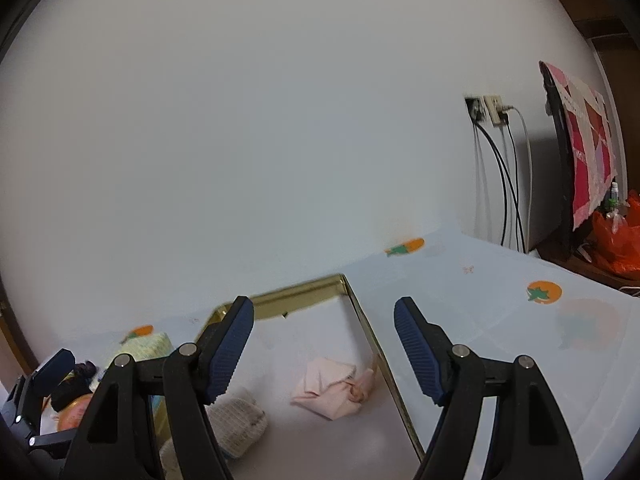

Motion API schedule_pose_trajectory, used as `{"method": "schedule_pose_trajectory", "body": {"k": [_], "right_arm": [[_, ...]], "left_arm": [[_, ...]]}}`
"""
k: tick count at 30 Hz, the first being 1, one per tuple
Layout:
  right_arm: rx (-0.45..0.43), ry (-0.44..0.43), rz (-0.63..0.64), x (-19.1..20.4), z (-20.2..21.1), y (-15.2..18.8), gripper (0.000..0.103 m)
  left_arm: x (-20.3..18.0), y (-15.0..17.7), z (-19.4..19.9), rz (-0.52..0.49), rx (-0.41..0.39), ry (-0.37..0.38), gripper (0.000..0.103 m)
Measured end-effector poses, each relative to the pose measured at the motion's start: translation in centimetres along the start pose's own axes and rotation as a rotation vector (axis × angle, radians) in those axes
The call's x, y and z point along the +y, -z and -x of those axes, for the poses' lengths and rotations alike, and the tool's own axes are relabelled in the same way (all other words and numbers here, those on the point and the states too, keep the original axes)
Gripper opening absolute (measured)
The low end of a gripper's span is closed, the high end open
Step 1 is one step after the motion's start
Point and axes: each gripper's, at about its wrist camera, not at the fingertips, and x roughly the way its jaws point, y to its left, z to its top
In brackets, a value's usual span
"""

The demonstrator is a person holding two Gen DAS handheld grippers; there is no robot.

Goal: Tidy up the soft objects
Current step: 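Move both tools back toward the pile of soft items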

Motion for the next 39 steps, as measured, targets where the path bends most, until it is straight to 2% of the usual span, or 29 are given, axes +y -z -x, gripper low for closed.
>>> {"method": "schedule_pose_trajectory", "body": {"k": [5,9,15,21,30,39], "right_arm": [[-0.048,-0.021,0.014,0.3,0.9,-0.2,0.075],[-0.092,0.006,0.015,0.3,1.5,-0.3,0.075],[-0.1,0.022,0.014,0.3,1.6,-0.4,0.075],[-0.125,0.033,0.001,0.0,2.3,-0.3,0.075],[-0.113,0.066,-0.047,0.8,3.1,0.3,0.075],[-0.059,-0.011,-0.096,4.1,2.8,1.8,0.075]], "left_arm": [[0.2,0.0,0.3,-0.011,-0.01,-0.015,0.102],[1.1,0.0,0.4,0.01,-0.015,-0.042,0.102],[2.5,0.3,0.6,0.032,0.006,-0.067,0.102],[4.2,0.6,1.7,0.039,-0.007,-0.056,0.102],[7.3,0.9,2.5,0.072,-0.001,-0.089,0.102],[11.1,1.4,3.6,0.067,-0.002,-0.15,0.102]]}}
